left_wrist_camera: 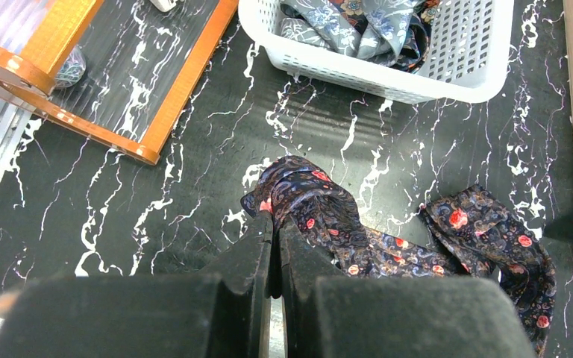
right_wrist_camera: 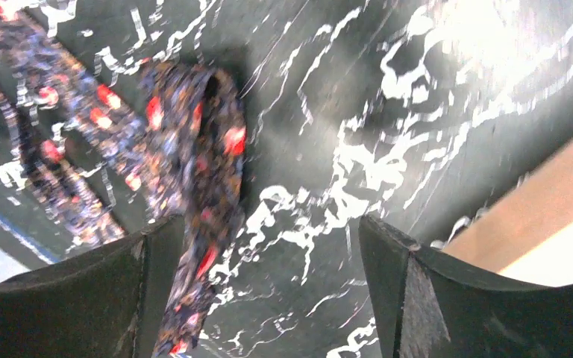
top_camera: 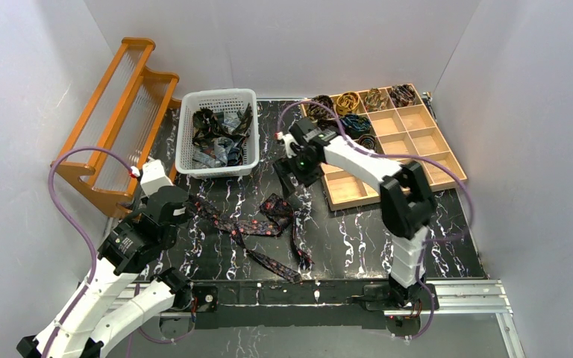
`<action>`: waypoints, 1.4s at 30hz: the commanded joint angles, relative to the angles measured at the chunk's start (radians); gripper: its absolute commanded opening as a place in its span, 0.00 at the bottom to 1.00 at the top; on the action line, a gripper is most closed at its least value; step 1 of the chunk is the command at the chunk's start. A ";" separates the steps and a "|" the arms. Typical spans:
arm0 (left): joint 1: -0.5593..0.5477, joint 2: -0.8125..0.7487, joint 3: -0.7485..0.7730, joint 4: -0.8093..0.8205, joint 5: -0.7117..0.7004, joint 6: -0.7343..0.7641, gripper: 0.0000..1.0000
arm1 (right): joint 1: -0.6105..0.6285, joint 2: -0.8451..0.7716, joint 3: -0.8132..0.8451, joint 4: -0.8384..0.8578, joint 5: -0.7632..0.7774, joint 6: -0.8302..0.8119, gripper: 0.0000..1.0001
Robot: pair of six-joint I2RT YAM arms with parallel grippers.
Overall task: Roll the ties
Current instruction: Flatten out the tie at the center of the board.
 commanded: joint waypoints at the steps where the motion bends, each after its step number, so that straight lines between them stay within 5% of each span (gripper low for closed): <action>1: -0.004 0.008 -0.009 0.017 -0.022 -0.012 0.00 | -0.006 -0.304 -0.197 0.070 -0.059 0.088 0.93; 8: -0.004 0.022 -0.013 0.039 -0.010 -0.004 0.00 | 0.124 -0.663 -0.667 0.358 -0.120 0.423 0.91; 15: -0.004 0.024 -0.024 0.053 0.002 -0.007 0.00 | 0.269 -0.603 -0.783 0.457 0.125 0.460 0.89; 16: -0.004 0.023 -0.027 0.055 0.007 -0.011 0.00 | 0.274 -0.580 -0.784 0.454 0.150 0.463 0.83; 20: -0.004 0.014 -0.037 0.060 0.026 -0.022 0.00 | 0.282 -0.576 -0.816 0.445 0.245 0.513 0.34; 24: -0.004 0.004 -0.043 0.052 0.037 -0.030 0.00 | 0.230 -0.718 -0.837 0.315 0.296 0.647 0.01; 25: -0.004 -0.001 -0.045 0.051 0.039 -0.032 0.00 | 0.191 -0.769 -0.853 0.275 0.275 0.685 0.01; 31: -0.004 -0.035 -0.048 0.046 0.027 -0.056 0.00 | -0.235 -1.010 -0.921 0.197 -0.290 0.685 0.01; 36: -0.004 -0.041 -0.036 0.040 0.001 -0.060 0.00 | -0.276 -0.997 -0.798 0.146 -0.936 0.529 0.01; 40: -0.004 -0.039 -0.022 0.025 -0.023 -0.059 0.00 | -0.276 -1.045 -0.673 0.143 -1.111 0.537 0.01; 42: -0.003 -0.042 -0.014 0.022 -0.032 -0.059 0.00 | -0.276 -1.031 -0.616 0.022 -1.071 0.456 0.01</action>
